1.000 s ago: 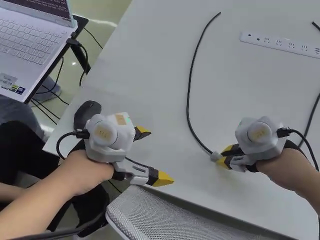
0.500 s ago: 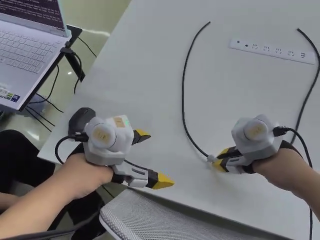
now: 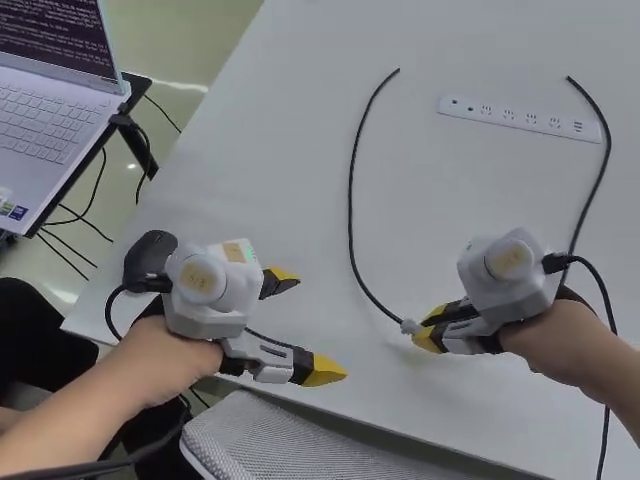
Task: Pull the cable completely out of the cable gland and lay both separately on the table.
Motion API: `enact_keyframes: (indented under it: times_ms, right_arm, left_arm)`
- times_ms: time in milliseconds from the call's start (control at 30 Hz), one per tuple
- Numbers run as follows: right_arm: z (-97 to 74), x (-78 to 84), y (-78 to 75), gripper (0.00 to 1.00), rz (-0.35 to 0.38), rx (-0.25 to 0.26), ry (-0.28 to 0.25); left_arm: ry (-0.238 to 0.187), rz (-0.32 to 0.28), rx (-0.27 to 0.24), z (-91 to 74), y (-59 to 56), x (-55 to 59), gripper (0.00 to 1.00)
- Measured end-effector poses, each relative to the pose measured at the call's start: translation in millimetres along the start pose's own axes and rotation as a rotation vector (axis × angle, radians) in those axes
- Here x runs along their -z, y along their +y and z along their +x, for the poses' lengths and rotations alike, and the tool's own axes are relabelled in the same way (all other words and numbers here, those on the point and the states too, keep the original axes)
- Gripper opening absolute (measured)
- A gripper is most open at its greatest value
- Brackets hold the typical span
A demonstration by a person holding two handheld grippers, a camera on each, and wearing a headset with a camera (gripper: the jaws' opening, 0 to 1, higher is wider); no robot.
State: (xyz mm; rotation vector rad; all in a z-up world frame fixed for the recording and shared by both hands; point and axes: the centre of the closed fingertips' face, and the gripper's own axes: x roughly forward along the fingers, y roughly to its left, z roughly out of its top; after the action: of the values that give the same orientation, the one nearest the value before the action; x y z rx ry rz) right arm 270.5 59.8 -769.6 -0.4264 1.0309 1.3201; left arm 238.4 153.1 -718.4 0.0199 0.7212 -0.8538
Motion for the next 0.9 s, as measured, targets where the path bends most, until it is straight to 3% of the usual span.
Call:
enact_keyframes:
  times_ms: [367,567,900]
  right_arm:
    - [-17.7,3.2,14.5,0.07,-0.030,-0.035,0.003]
    - [-25.6,2.1,22.1,0.07,-0.056,-0.056,0.006]
    - [-40.9,-0.2,31.8,0.07,-0.122,-0.087,0.020]
  left_arm:
    - [-0.011,0.054,0.077,28.3,-21.4,-22.5,0.82]
    - [0.005,0.092,0.126,46.9,-35.1,-27.9,0.80]
    - [-0.003,0.109,0.189,66.2,-47.3,-36.7,0.75]
